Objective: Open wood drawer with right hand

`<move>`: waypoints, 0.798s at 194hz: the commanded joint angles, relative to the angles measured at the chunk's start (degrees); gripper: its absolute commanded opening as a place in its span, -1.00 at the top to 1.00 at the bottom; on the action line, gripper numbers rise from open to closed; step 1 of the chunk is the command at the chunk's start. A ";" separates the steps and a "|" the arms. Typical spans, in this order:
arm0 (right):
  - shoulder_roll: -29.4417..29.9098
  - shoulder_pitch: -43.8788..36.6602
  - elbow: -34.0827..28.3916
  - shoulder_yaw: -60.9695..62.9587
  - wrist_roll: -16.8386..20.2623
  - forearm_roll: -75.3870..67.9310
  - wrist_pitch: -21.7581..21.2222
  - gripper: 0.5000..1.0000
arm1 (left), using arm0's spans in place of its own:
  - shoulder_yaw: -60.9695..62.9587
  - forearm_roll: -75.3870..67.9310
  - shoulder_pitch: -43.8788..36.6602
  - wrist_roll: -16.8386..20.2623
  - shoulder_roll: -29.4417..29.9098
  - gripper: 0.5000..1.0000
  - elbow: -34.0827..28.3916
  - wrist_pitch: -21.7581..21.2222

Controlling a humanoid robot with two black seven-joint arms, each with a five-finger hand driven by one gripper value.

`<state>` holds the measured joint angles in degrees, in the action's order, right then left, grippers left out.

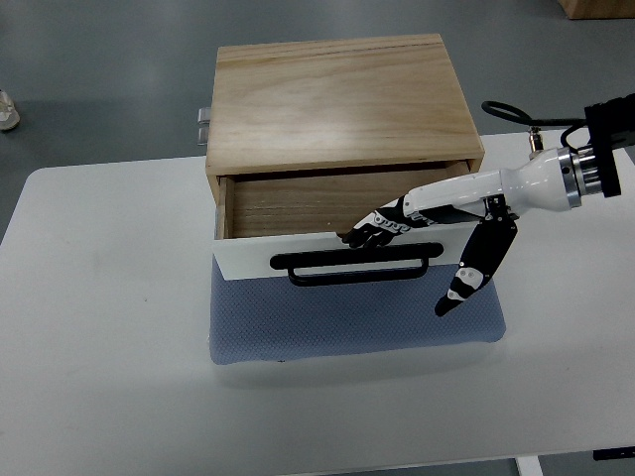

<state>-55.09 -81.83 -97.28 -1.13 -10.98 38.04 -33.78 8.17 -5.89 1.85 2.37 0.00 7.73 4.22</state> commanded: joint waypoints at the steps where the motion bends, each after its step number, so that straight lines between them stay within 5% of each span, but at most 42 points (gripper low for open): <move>1: -3.09 -2.02 0.33 3.67 0.08 -4.99 -1.22 -0.79 | 0.00 0.00 0.00 0.00 0.00 -1.00 0.00 0.00; 30: -6.79 -2.46 6.22 10.27 -0.36 -12.46 -1.22 -0.79 | 0.00 0.00 0.00 0.00 0.00 -1.00 0.00 0.00; 61: -4.68 0.27 24.94 12.82 -0.80 -26.53 -1.22 -0.78 | 0.00 0.00 0.00 0.00 0.00 -1.00 0.00 0.00; 94: 5.78 10.02 49.82 14.49 -1.68 -51.58 -1.22 -0.78 | 0.00 0.00 0.00 0.00 0.00 -1.00 0.00 0.00; 105: 10.96 14.93 57.72 17.29 -1.15 -60.00 2.31 -0.78 | 0.00 0.00 0.00 0.00 0.00 -1.00 0.00 0.00; 128: 15.89 20.22 63.70 20.81 -0.36 -65.02 5.57 -0.78 | 0.00 0.00 0.00 0.00 0.00 -1.00 0.00 0.00; 129: 19.89 23.18 67.44 22.99 1.12 -66.50 7.48 -0.78 | 0.00 0.00 0.00 0.00 0.00 -1.00 0.00 0.00; 155: 29.42 26.19 72.67 24.94 5.36 -66.78 10.05 -0.79 | 0.00 0.00 0.00 0.00 0.00 -1.00 0.00 0.00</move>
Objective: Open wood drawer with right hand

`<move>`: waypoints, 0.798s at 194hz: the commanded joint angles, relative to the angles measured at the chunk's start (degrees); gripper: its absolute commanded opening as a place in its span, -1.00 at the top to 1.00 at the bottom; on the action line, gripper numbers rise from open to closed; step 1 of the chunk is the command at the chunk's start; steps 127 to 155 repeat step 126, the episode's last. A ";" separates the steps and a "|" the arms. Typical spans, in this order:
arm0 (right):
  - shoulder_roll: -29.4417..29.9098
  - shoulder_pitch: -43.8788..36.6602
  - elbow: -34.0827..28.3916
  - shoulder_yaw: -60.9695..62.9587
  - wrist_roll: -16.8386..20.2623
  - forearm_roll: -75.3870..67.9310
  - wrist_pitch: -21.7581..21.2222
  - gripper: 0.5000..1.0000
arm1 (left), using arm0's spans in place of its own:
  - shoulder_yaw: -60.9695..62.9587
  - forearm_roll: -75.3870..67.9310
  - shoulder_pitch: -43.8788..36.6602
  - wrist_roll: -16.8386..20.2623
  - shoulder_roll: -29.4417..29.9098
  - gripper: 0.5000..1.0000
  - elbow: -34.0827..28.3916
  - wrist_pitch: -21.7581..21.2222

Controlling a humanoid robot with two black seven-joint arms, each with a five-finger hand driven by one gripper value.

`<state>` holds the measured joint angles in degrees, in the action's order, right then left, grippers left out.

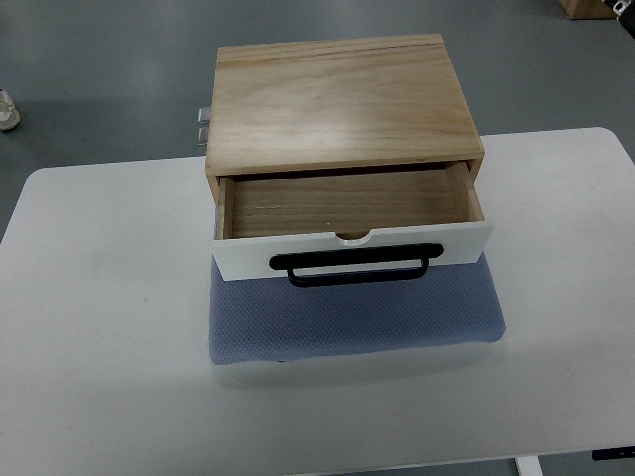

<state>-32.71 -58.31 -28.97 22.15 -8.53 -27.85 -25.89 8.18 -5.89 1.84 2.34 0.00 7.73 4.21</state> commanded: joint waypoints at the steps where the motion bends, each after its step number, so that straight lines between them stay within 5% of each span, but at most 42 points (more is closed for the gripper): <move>1: 7.66 2.85 4.63 1.76 3.08 -0.89 2.42 -0.79 | 0.00 0.00 0.01 0.03 0.00 -1.00 0.00 0.01; 37: 12.14 3.73 5.86 1.49 3.43 -0.54 6.73 -0.80 | 0.00 0.00 0.01 0.03 0.00 -1.00 0.00 0.01; 155: 12.15 5.75 5.68 1.23 2.91 -0.45 6.20 -0.80 | 0.00 0.00 0.01 0.03 0.00 -1.00 0.00 0.01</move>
